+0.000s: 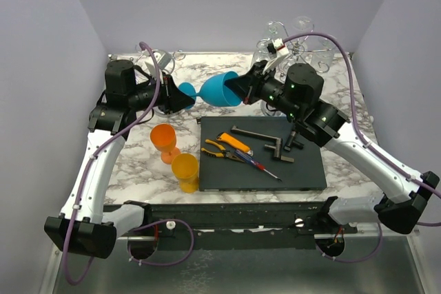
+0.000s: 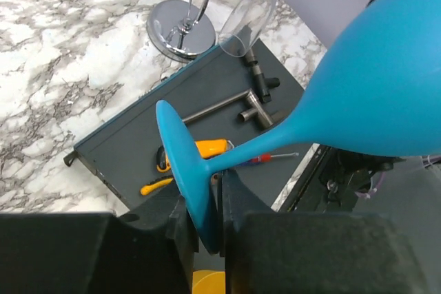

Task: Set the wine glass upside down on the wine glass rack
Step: Turn the wine glass upside down at the wine rack.

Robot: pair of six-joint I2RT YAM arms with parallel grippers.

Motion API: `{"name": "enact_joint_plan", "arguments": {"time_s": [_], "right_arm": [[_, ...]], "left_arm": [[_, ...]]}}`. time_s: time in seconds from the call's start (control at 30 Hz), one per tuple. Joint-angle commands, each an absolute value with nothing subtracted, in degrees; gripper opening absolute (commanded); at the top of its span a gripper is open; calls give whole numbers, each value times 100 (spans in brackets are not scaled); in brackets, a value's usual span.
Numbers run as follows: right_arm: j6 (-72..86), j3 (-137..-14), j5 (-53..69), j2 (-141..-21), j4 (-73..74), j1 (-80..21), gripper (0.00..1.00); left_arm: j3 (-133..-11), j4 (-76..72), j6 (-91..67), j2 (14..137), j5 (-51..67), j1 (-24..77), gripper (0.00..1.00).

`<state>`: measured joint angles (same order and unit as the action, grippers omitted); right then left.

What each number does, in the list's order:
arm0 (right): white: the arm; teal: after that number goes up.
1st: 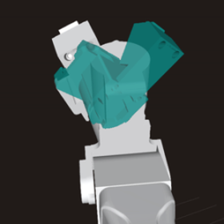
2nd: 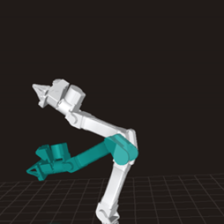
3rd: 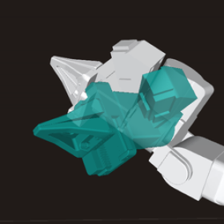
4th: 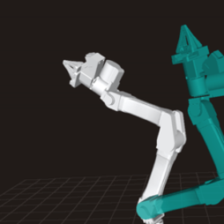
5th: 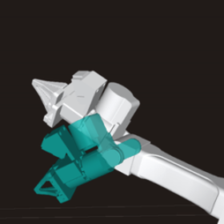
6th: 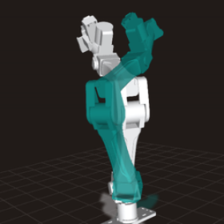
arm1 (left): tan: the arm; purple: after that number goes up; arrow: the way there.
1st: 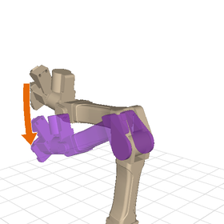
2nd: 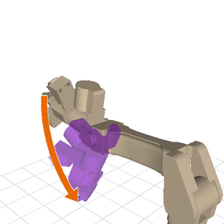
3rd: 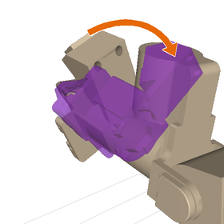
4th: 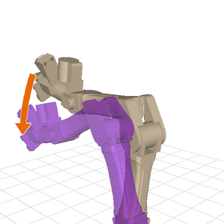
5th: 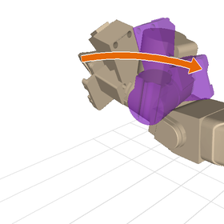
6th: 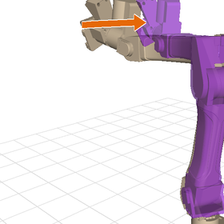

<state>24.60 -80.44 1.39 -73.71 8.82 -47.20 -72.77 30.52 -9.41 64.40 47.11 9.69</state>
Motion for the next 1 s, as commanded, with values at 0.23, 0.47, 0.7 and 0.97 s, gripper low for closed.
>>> {"name": "enact_joint_plan", "arguments": {"time_s": [0.23, 0.47, 0.7, 0.97], "right_arm": [[2451, -8166, 985, -7187, 1169, -4816, 40], [2157, -8475, 886, -6895, 2626, -4818, 76], [1897, -9095, 1176, -6624, 3957, -4811, 100], [1761, -9882, 1300, -7092, 4861, -4808, 100]], "left_arm": [[-7756, 2809, -276, 6277, 4956, 983, 0], [-7702, 2812, 1415, 5833, 4886, 987, 0], [-7461, 2799, 3178, 5343, 4838, 984, 0], [-7074, 2517, 4464, 4885, 4917, 985, 0]]}}
